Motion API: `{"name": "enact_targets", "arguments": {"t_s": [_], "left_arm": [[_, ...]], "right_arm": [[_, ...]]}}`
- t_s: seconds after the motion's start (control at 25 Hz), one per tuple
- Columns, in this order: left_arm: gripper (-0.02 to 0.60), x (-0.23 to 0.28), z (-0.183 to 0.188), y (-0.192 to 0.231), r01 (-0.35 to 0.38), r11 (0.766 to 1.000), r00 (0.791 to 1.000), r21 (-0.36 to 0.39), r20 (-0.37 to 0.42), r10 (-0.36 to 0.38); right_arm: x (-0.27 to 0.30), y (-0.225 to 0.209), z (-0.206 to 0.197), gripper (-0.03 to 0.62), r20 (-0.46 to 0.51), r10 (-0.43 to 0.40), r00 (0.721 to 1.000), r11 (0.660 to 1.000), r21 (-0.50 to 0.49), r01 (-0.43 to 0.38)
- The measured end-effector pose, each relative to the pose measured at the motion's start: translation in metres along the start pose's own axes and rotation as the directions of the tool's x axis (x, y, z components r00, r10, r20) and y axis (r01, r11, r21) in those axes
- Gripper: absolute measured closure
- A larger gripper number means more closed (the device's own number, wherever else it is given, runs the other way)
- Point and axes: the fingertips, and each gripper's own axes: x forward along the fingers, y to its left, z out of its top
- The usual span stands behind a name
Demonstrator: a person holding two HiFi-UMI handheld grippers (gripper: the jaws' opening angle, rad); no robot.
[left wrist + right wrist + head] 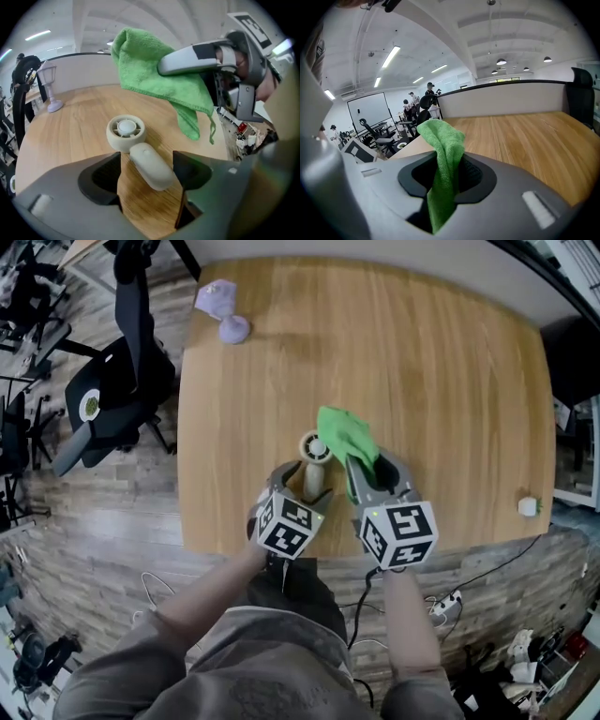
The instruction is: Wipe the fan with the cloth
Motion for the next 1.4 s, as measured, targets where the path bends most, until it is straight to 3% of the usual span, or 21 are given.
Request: {"name": "enact_targets", "arguments": {"t_s": [0.12, 0.2, 0.48, 0.72, 0.96, 1.2, 1.32, 1.4], "left_arm": [[0.252, 0.003, -0.001, 0.001, 0.005, 0.999, 1.000, 0.054, 0.000, -0.005], [0.321, 0.002, 0.000, 0.003, -0.010, 0.997, 1.000, 0.075, 0.024, 0.008], [0.342, -0.001, 0.000, 0.012, 0.009, 0.992, 0.999, 0.125, 0.044, -0.015], [0.365, -0.002, 0.002, 0.018, 0.082, 0.980, 0.993, 0.184, 0.074, -0.097], [0.382, -0.005, 0.004, 0.026, 0.139, 0.955, 0.982, 0.264, 0.088, -0.167], [0.382, -0.005, 0.002, 0.021, 0.189, 0.922, 0.972, 0.338, 0.072, -0.226], [0.383, -0.005, 0.001, 0.020, 0.202, 0.914, 0.968, 0.350, 0.073, -0.242], [0.383, -0.005, 0.000, 0.020, 0.216, 0.914, 0.964, 0.342, 0.075, -0.256]], "right_arm": [[0.015, -0.005, -0.013, 0.494, -0.027, -0.001, 1.000, 1.000, -0.008, 0.001], [0.023, -0.008, -0.023, 0.494, -0.049, -0.003, 0.999, 1.000, -0.015, 0.003], [0.045, -0.015, -0.041, 0.494, -0.090, -0.051, 0.995, 0.999, -0.020, 0.049], [0.054, 0.013, -0.060, 0.493, -0.177, 0.048, 0.983, 0.995, -0.080, -0.062], [0.052, 0.052, -0.076, 0.494, -0.300, 0.209, 0.931, 0.959, -0.126, -0.255], [0.049, 0.081, -0.092, 0.496, -0.447, 0.318, 0.836, 0.895, -0.149, -0.420], [0.048, 0.078, -0.092, 0.496, -0.462, 0.335, 0.821, 0.888, -0.137, -0.439], [0.046, 0.070, -0.088, 0.496, -0.446, 0.319, 0.836, 0.899, -0.137, -0.416]]}}
